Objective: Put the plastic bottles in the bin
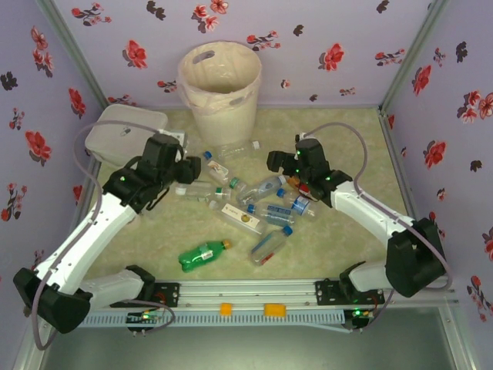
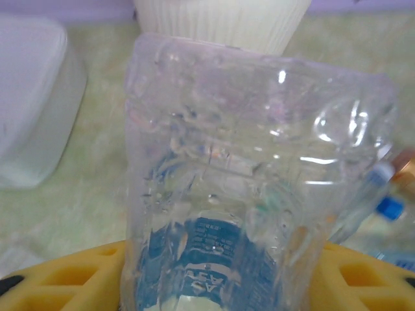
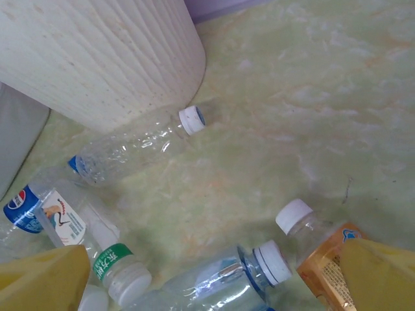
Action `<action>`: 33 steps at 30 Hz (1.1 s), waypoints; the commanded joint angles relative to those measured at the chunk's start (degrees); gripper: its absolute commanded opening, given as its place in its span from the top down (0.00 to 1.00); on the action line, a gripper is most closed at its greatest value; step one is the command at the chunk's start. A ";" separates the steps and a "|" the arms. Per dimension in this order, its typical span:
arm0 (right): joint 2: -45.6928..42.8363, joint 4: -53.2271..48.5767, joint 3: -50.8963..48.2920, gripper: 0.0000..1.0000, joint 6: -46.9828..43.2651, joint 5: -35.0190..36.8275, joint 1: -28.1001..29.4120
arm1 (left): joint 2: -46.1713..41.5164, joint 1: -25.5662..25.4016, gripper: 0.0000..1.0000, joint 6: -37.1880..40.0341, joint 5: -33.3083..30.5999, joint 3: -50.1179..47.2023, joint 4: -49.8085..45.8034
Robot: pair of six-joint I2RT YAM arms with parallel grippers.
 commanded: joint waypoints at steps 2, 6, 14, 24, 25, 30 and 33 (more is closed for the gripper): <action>0.78 0.51 -1.27 0.00 0.99 0.15 -0.65 | 1.68 -0.40 0.54 3.67 1.63 5.20 15.09; 0.88 0.69 -1.90 0.00 1.16 -1.05 -0.82 | 6.97 -0.39 0.55 5.32 1.65 8.23 24.80; 0.29 -2.24 -2.73 0.00 0.74 -2.53 -1.11 | 22.91 -0.24 0.55 11.11 4.39 23.14 33.80; -2.32 -5.56 -4.28 0.00 -0.09 -0.56 -1.20 | 42.51 1.26 0.56 19.36 5.54 46.88 36.27; -2.55 -5.95 -4.29 0.00 -0.22 -0.30 -1.20 | 44.55 1.51 0.56 20.44 5.33 49.27 36.59; -4.20 -7.22 -4.34 0.00 -0.21 0.41 -1.20 | 53.33 3.23 0.55 22.69 5.36 57.06 37.61; -5.61 -8.13 -4.50 0.00 -0.20 1.22 -1.22 | 57.85 4.02 0.55 22.57 5.63 61.95 34.93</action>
